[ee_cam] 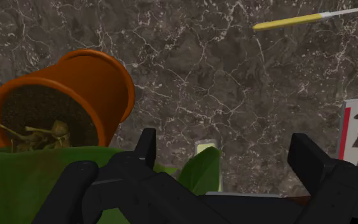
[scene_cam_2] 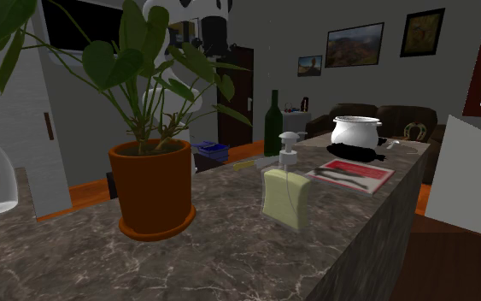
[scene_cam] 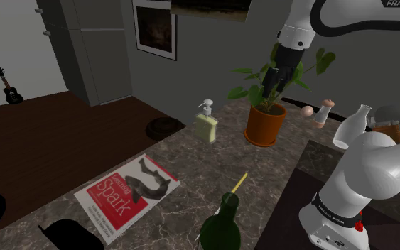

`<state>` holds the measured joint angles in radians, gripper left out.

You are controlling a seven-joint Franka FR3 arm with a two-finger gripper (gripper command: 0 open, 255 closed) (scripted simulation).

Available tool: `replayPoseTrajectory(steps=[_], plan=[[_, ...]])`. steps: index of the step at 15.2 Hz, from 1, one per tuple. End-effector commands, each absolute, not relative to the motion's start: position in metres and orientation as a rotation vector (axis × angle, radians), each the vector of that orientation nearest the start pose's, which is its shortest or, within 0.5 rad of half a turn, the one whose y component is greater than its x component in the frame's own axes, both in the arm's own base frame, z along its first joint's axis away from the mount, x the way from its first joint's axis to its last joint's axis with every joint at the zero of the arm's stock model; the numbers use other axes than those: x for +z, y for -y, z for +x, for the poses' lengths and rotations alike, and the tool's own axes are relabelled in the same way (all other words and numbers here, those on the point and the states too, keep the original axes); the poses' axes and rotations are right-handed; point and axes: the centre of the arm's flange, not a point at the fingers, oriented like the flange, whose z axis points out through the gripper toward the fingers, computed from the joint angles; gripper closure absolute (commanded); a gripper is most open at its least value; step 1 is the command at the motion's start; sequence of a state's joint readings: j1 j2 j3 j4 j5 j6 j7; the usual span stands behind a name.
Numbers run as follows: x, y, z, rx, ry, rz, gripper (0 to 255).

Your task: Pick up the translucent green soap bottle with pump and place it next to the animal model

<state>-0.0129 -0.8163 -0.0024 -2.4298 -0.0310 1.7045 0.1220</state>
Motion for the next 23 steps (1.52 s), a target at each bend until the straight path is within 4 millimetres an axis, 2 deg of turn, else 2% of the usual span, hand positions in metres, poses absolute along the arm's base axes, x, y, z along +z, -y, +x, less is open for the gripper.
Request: replayPoseTrajectory(steps=[1, 23], plan=[[0.577, 0.008, 0.311, -0.146, -0.212, -3.155, 0], [0.386, 0.031, 0.514, -0.310, -0.079, -3.081, 0]])
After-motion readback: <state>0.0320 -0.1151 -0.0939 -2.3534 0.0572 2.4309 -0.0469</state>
